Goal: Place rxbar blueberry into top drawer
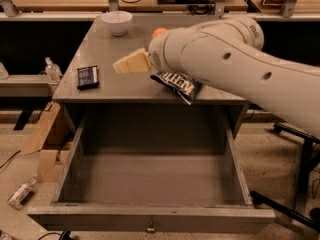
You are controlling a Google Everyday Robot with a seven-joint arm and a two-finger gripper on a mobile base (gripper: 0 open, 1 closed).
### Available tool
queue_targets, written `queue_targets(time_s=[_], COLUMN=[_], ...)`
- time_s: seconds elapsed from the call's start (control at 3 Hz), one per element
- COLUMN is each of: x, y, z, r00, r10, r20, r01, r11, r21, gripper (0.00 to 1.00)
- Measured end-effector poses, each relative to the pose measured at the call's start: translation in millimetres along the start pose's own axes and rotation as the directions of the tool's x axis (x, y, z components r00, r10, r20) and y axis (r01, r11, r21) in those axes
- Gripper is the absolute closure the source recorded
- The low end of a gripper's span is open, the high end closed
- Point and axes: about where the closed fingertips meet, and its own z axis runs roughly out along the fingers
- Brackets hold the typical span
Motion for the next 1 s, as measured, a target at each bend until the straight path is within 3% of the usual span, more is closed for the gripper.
queue_targets(time_s=[0.33, 0.67, 1.0], x=[-21, -30, -25], y=[32, 58, 93], z=[37, 80, 148], r00=[1.0, 0.994, 0.973], r10=[-0.012, -0.042, -0.005], r20=[-0.016, -0.099, -0.232], r01=[0.012, 0.04, 0.011], r11=[0.9995, 0.9991, 0.9996], r21=[-0.029, -0.013, 0.026], gripper=[0.0, 0.0, 0.0])
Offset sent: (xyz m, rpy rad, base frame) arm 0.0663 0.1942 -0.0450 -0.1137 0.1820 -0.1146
